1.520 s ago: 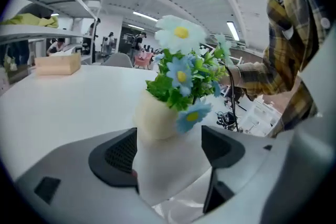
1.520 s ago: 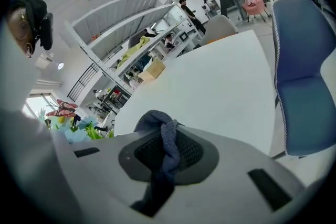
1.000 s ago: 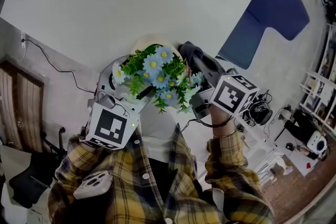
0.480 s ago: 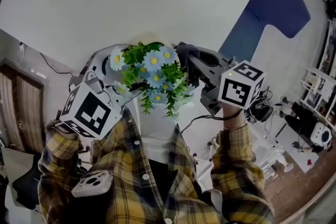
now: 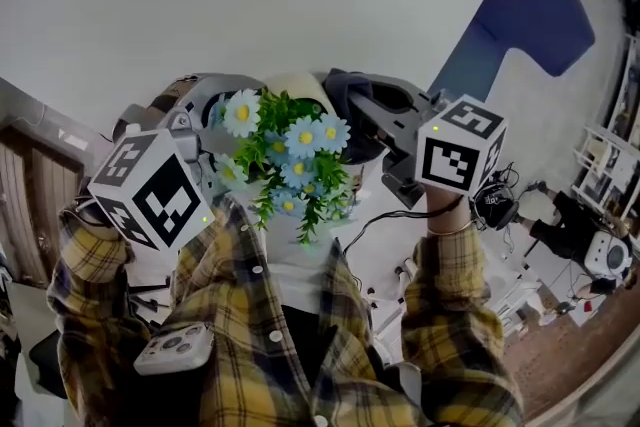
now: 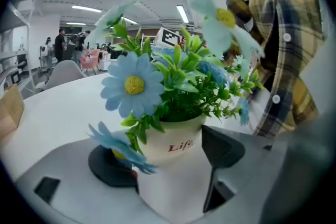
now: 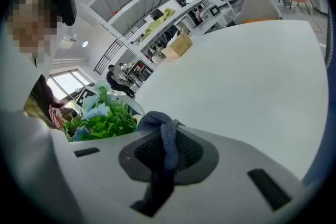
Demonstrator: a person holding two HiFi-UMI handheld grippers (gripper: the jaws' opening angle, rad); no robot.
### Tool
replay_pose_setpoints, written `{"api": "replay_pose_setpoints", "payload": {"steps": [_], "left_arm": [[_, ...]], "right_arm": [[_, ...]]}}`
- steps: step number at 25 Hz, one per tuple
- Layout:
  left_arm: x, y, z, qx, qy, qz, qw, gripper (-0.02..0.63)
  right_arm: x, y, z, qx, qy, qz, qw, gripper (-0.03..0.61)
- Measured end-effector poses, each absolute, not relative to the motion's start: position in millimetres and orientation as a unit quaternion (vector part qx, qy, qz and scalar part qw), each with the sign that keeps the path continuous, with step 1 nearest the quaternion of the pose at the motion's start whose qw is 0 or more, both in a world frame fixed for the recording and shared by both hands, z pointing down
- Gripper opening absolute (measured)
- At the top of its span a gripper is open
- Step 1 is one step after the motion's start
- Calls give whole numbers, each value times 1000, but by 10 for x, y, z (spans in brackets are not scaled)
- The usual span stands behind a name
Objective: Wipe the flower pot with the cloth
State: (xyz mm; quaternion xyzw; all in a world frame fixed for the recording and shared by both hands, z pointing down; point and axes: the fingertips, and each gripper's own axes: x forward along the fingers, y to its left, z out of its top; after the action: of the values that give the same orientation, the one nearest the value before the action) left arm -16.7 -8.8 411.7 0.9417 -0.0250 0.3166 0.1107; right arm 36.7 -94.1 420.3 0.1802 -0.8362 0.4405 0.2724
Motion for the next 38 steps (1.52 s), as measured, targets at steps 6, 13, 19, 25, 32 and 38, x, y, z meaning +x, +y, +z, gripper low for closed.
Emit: {"api": "replay_pose_setpoints", "payload": {"steps": [6, 13, 19, 25, 32, 38], "left_arm": [[-212, -100, 4113, 941, 52, 325, 83, 374], [-209, -89, 4131, 933, 104, 338, 65, 376], [-216, -108, 4177, 932, 116, 337, 66, 377], [-216, -81, 4217, 936, 81, 334, 80, 376], [-438, -271, 3977, 939, -26, 325, 113, 373], [-668, -417, 3602, 938, -142, 293, 119, 281]], "right_arm": [[159, -1072, 4201, 163, -845, 428, 277, 17], [-73, -1104, 4248, 122, -853, 399, 313, 17], [-157, -1112, 4306, 95, -852, 384, 342, 17], [-20, -1117, 4277, 122, -852, 388, 329, 17], [226, -1246, 3911, 175, -863, 359, 310, 17], [377, -1273, 3475, 229, -879, 316, 274, 17]]}}
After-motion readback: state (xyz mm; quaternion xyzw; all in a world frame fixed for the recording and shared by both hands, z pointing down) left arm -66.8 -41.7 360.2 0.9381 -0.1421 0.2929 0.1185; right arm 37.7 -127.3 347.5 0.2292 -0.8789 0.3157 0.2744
